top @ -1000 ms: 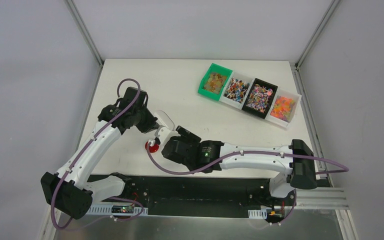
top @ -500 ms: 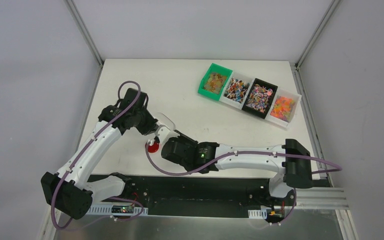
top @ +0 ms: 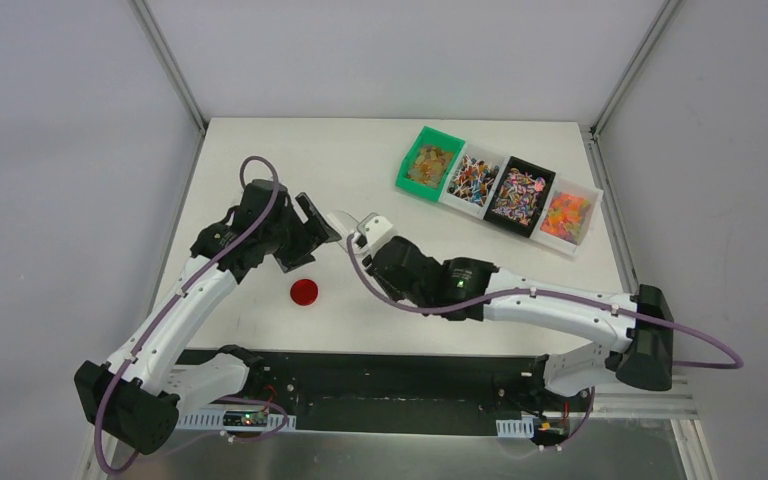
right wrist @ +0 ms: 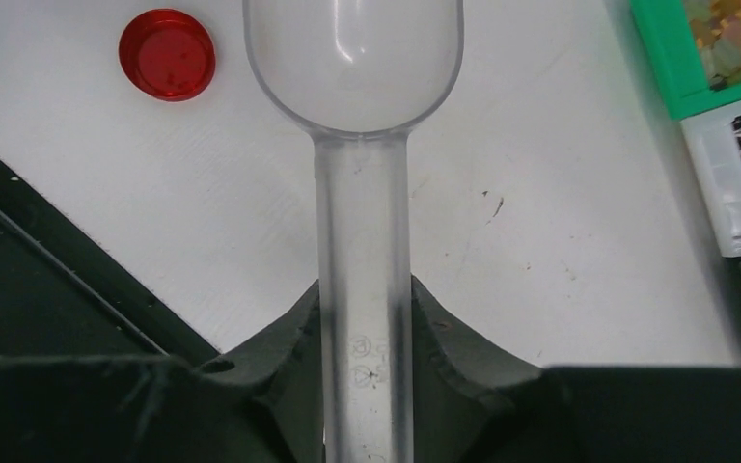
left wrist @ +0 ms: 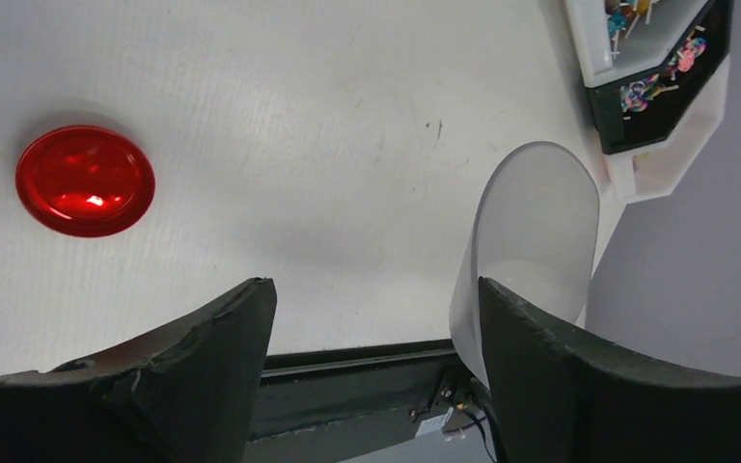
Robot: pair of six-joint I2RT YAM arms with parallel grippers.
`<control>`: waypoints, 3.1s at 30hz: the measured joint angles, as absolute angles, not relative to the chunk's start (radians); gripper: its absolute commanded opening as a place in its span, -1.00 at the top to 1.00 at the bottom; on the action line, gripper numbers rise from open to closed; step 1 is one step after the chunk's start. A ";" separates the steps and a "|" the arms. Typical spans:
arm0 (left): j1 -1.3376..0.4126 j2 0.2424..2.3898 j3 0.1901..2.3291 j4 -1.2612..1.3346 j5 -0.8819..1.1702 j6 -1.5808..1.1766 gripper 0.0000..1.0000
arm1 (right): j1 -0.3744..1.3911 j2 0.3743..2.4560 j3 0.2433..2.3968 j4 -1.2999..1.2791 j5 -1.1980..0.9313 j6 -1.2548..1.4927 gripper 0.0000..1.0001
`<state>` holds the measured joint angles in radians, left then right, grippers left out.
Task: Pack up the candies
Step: Adjust the spatula, then adjust the packing bottle at the center of the board.
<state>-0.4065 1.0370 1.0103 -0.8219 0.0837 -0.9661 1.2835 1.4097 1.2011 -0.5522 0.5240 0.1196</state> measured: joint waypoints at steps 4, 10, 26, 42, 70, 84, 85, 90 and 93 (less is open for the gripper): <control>-0.410 1.032 1.012 -0.770 0.034 -0.878 -0.98 | 1.173 1.338 1.200 -0.627 0.339 0.206 0.99; -0.387 1.055 1.131 -0.862 -0.172 -0.763 -0.98 | 1.082 1.231 1.187 -0.751 0.269 0.277 0.99; -0.088 1.226 1.220 -0.828 -0.351 -0.469 -0.98 | 0.965 1.049 1.171 -0.956 0.231 0.334 0.99; -0.042 1.552 1.271 -0.720 -0.331 -0.286 -0.98 | 0.964 0.894 1.131 -0.964 0.194 0.293 0.96; 0.038 1.616 1.275 -0.644 -0.154 -0.164 -0.02 | 0.963 0.889 1.116 -0.980 0.206 0.273 0.93; -0.329 1.499 1.280 -0.685 -0.115 -0.173 0.11 | 0.828 0.979 1.119 -1.076 0.258 0.277 0.92; -0.345 1.499 1.280 -0.690 -0.107 -0.178 0.11 | 0.811 0.989 1.122 -1.082 0.258 0.274 0.93; -0.430 1.503 1.280 -0.698 -0.096 -0.207 0.13 | 0.763 1.037 1.128 -1.090 0.257 0.263 0.92; -0.491 1.514 1.280 -0.699 -0.097 -0.229 0.16 | 0.752 1.056 1.128 -1.091 0.257 0.261 0.92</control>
<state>-0.4911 1.5139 1.2800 -0.6994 -0.0967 -0.2291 0.7521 1.0557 1.1282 -1.0908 0.2573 0.2607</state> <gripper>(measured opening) 0.609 0.317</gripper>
